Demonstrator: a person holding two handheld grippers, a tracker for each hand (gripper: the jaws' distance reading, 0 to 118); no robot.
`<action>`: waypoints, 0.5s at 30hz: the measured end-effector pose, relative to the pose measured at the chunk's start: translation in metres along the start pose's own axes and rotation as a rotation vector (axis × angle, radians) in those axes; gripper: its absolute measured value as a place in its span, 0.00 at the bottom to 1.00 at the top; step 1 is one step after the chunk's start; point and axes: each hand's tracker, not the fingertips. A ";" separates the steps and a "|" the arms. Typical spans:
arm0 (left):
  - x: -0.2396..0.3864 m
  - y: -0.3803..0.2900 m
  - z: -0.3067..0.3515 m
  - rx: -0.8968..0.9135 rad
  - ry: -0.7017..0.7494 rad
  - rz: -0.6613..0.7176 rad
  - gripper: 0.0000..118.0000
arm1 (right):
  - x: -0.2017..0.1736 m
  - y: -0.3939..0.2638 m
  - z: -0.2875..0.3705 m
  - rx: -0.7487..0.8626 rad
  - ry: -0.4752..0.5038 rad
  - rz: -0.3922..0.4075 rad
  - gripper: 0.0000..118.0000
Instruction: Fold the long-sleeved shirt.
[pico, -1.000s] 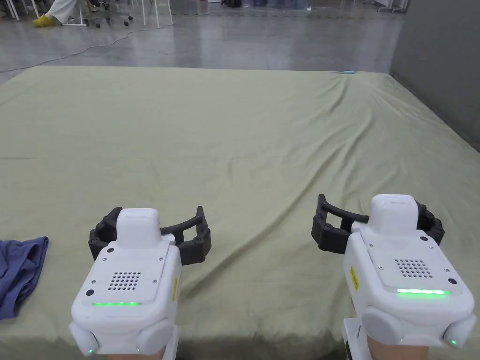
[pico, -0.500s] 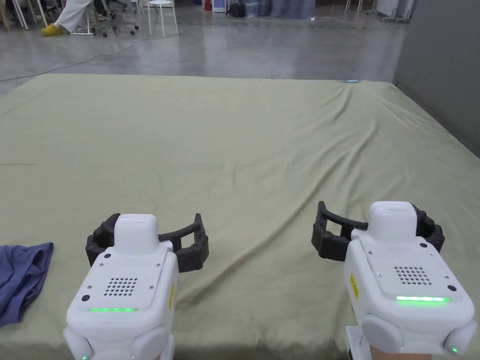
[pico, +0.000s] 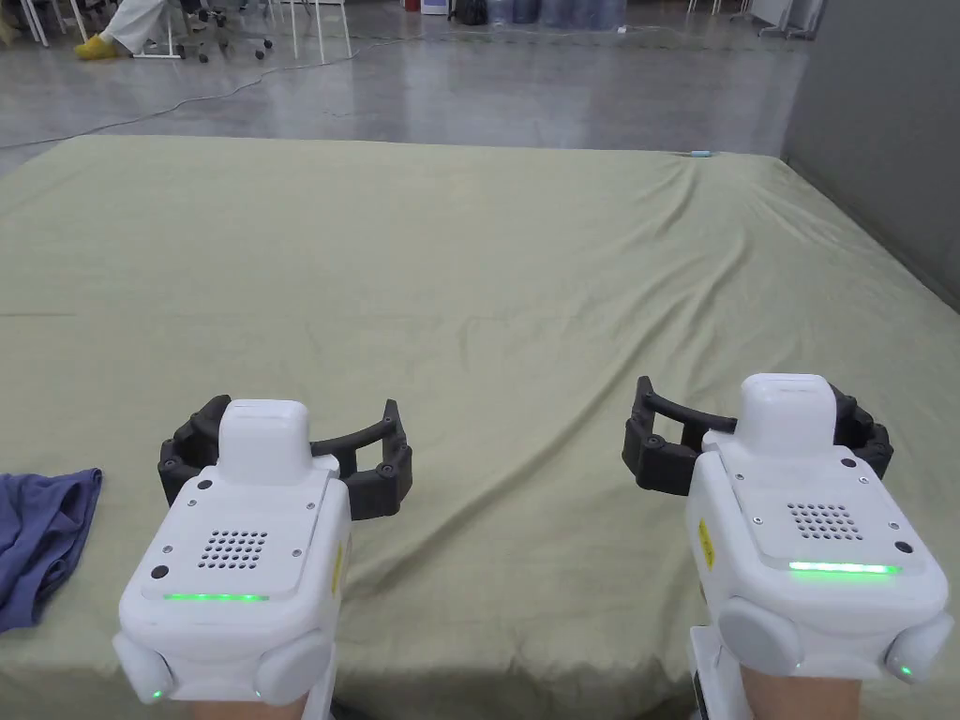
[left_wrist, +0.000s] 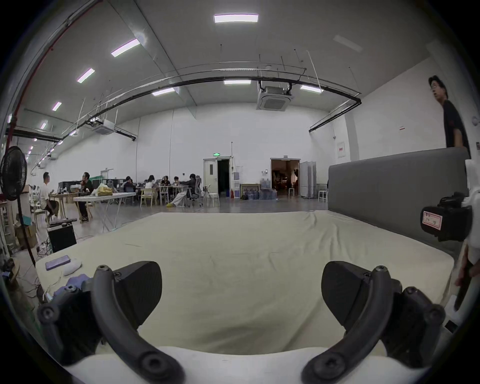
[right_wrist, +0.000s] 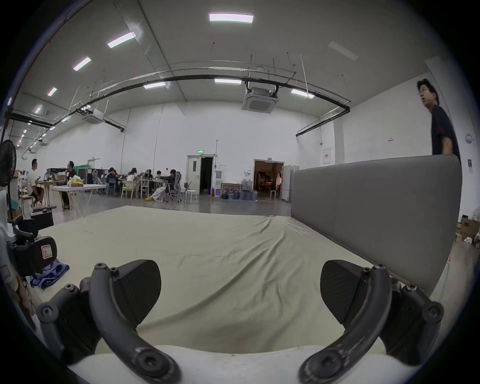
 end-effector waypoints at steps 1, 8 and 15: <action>0.000 0.000 0.000 -0.001 0.002 -0.001 1.00 | 0.000 0.000 0.000 -0.004 -0.002 0.002 1.00; 0.000 0.000 0.001 -0.002 -0.003 -0.017 1.00 | -0.001 0.000 -0.002 -0.013 0.009 0.012 1.00; 0.002 0.001 -0.001 -0.006 -0.008 -0.031 1.00 | 0.000 0.006 -0.003 -0.011 0.011 0.001 1.00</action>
